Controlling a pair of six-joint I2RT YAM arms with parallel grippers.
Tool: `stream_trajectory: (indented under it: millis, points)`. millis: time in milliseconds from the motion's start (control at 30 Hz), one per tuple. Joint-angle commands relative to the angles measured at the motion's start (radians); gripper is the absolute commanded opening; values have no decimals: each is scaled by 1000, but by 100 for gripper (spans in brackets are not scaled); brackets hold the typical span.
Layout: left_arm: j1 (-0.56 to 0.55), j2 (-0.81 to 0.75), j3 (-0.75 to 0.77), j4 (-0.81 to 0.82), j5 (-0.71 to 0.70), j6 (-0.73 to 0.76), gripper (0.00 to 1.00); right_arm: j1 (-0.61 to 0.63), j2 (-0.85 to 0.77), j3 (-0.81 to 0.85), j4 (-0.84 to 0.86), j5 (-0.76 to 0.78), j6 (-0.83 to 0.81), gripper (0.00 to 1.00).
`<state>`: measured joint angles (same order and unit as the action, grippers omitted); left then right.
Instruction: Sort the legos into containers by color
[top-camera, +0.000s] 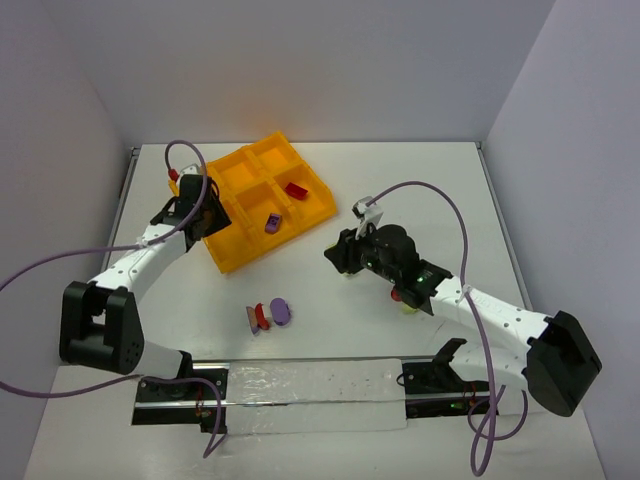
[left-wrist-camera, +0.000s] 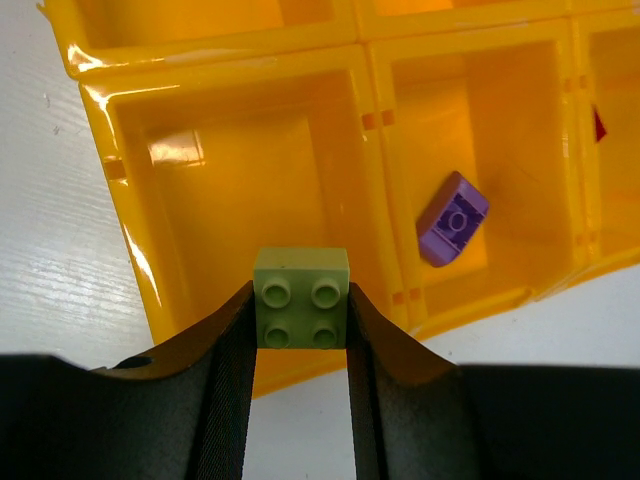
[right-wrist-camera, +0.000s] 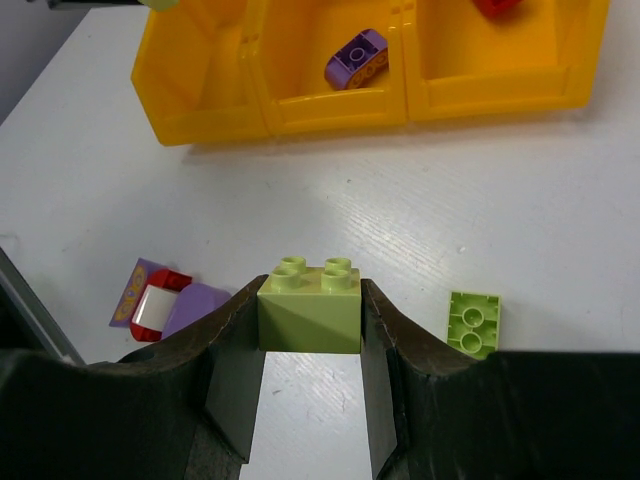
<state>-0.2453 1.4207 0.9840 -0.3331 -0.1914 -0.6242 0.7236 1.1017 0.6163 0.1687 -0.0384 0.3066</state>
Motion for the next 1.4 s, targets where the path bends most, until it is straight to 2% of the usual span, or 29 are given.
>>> stream_trajectory:
  millis: [0, 300, 333, 367, 433, 467, 533, 700, 933, 1000, 1033, 1067, 1133, 1167, 1200, 1267, 1367]
  points:
    - [-17, 48, 31, 48, -52, -46, 0, -6, -64, 7, 18, 30, 3, 0]
    - [-40, 129, 69, -28, -60, -55, 2, -5, -82, 7, 3, 61, -5, 0]
    - [-42, 136, 77, -32, -54, -52, 10, -4, -85, 3, 4, 61, -4, 0]
    - [-43, 141, 82, -38, -49, -50, 12, -5, -89, 1, 5, 63, -3, 0]
    - [-55, 141, 95, -50, -44, -40, 31, -6, -91, -5, 2, 60, -5, 0]
    - [-57, 141, 97, -55, -43, -36, 35, -6, -91, -6, 2, 60, -6, 0]
    - [-69, 128, 114, -71, -46, -25, 53, -6, -79, 1, -14, 66, -13, 0]
    - [-87, 100, 154, -125, -52, -22, 66, -6, -51, 41, -60, 89, -33, 0]
    - [-121, 10, 186, -179, -49, -21, 66, -6, -42, 74, -89, 67, -81, 0]
    - [-123, -45, 186, -156, 112, -14, 64, -6, -33, 81, -85, 48, -91, 0]
    - [-124, -65, 177, -118, 245, -19, 64, -7, -30, 85, -83, 35, -92, 0]
    - [-129, -87, 156, -104, 273, -30, 64, -7, -27, 91, -82, 9, -92, 0]
    - [-152, -153, 84, 40, 457, -60, 65, -6, -4, 119, -86, -50, -98, 0]
    - [-159, -176, 63, 72, 484, -71, 65, -7, 5, 132, -88, -69, -100, 0]
    - [-160, -186, 60, 72, 478, -74, 66, -7, 7, 140, -89, -73, -101, 0]
    - [-160, -188, 86, -12, 379, -53, 65, -6, 36, 180, -113, -62, -113, 0]
    - [-160, -173, 122, -90, 325, -28, 66, -4, 112, 232, -166, -116, -118, 0]
